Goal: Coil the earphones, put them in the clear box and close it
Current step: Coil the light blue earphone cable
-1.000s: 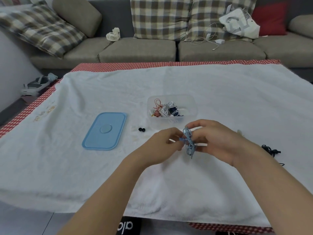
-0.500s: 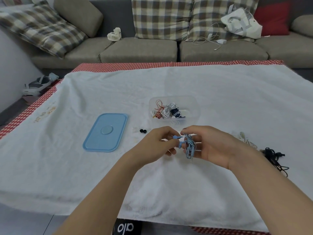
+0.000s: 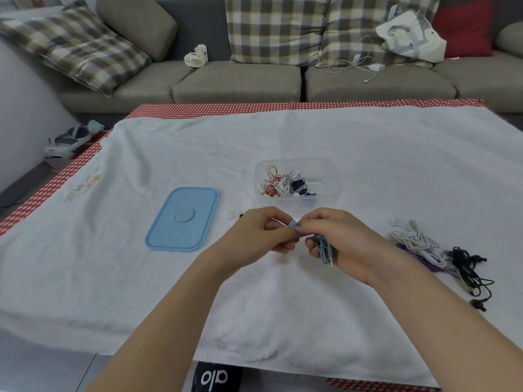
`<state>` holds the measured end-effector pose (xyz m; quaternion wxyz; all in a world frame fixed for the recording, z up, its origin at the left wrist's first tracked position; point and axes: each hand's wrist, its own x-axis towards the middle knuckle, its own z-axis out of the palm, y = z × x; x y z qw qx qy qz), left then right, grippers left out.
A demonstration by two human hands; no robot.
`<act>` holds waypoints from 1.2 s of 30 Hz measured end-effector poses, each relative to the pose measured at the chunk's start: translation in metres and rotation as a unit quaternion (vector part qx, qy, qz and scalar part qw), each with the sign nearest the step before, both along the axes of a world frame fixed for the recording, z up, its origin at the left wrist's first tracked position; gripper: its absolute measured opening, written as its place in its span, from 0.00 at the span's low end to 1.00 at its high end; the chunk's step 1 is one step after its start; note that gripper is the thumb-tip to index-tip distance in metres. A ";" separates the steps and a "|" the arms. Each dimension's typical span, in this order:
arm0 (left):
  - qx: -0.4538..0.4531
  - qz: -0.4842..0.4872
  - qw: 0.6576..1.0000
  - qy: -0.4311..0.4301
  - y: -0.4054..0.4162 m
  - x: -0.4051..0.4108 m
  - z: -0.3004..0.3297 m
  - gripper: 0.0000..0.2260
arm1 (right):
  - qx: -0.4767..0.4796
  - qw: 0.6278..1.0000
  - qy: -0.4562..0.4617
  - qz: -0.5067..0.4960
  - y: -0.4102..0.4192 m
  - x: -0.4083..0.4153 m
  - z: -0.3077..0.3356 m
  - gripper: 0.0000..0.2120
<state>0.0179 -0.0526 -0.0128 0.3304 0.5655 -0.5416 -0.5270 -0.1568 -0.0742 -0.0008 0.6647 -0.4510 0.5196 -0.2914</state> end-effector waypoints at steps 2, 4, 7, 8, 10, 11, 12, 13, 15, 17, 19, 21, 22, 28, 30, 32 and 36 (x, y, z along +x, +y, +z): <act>0.013 0.016 1.000 -0.006 -0.001 0.010 0.002 0.07 | -0.016 1.000 0.021 -0.010 0.000 0.004 -0.002 0.03; -0.009 0.047 0.994 -0.098 -0.002 0.025 0.000 0.07 | -0.024 0.999 0.028 -0.020 -0.002 0.008 -0.003 0.03; -0.067 0.082 0.944 -0.312 -0.001 0.048 -0.011 0.07 | -0.037 0.999 0.024 -0.021 -0.003 0.013 -0.004 0.03; -0.073 0.087 0.933 -0.342 0.000 0.052 -0.015 0.07 | -0.040 0.999 0.019 -0.020 -0.003 0.014 -0.004 0.04; -0.074 0.085 0.929 -0.352 0.001 0.057 -0.022 0.07 | -0.044 0.999 0.015 -0.013 -0.003 0.018 -0.005 0.06; -0.077 0.082 0.929 -0.353 0.001 0.057 -0.023 0.07 | -0.045 0.999 0.016 -0.008 -0.003 0.019 -0.005 0.07; -0.081 0.079 0.928 -0.356 0.000 0.056 -0.025 0.08 | -0.044 0.999 0.015 -0.005 -0.004 0.020 -0.006 0.08; -0.087 0.078 0.926 -0.360 0.000 0.056 -0.026 0.09 | -0.039 0.999 0.011 -0.005 -0.005 0.022 -0.006 0.09; -0.105 0.076 0.918 -0.375 -0.002 0.053 -0.029 0.10 | -0.029 1.000 0.000 -0.009 -0.006 0.025 -0.008 0.09; -0.117 0.071 0.909 -0.395 -0.005 0.052 -0.032 0.11 | -0.025 1.000 -0.008 -0.008 -0.006 0.027 -0.009 0.08; -0.123 0.072 0.898 -0.416 -0.007 0.051 -0.035 0.11 | -0.019 1.000 -0.009 -0.006 -0.006 0.028 -0.009 0.07; -0.127 0.074 0.891 -0.429 -0.009 0.051 -0.036 0.09 | -0.018 1.000 -0.002 -0.003 -0.005 0.027 -0.009 0.07; -0.131 0.075 0.890 -0.430 -0.010 0.051 -0.037 0.08 | -0.021 1.000 0.003 0.000 -0.005 0.027 -0.009 0.07; -0.149 0.076 0.888 -0.429 -0.011 0.048 -0.039 0.02 | -0.032 0.999 0.026 -0.002 -0.006 0.023 -0.006 0.07; -0.147 0.081 0.894 -0.415 -0.010 0.049 -0.037 0.02 | -0.035 0.999 0.029 -0.004 -0.005 0.022 -0.004 0.07; -0.146 0.097 0.912 -0.371 -0.009 0.047 -0.033 0.02 | -0.043 0.999 0.033 -0.006 -0.004 0.020 -0.003 0.07; -0.142 0.087 0.947 -0.276 -0.004 0.035 -0.017 0.04 | -0.065 0.997 0.032 -0.017 -0.003 0.018 0.000 0.06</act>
